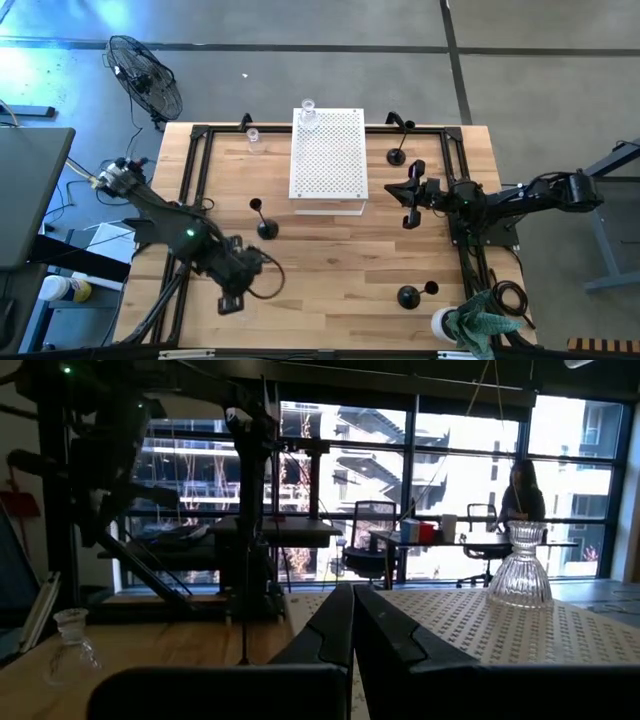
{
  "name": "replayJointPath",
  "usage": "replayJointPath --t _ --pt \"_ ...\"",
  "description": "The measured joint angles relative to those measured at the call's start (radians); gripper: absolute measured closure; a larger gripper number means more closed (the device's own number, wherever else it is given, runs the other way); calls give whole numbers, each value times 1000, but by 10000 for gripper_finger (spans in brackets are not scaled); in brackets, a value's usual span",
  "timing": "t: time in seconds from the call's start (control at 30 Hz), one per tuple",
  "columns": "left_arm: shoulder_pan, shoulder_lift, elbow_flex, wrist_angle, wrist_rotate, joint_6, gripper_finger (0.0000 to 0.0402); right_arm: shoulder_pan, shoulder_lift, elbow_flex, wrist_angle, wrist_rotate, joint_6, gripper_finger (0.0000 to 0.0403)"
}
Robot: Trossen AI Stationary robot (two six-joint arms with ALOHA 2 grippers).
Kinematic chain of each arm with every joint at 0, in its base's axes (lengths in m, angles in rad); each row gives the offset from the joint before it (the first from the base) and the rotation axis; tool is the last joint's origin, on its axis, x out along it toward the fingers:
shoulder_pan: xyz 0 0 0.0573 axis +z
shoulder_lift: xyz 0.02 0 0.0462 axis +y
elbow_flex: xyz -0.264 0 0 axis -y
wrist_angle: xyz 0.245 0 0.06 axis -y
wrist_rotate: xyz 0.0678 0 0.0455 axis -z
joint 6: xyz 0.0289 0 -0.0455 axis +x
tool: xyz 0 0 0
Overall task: Pick & Place candle stick holders
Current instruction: Put the bottom transparent candle holder on the shelf aligned with the other transparent candle holder
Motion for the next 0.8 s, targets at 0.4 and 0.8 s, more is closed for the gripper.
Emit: replayJointPath --t 0.4,0.8 --pt "-67 191 0 60 63 -71 271 -1 -1 -1 -30 18 -44 403" --pt "-181 224 -1 56 -45 -359 154 0 -7 -1 -30 11 -67 403"
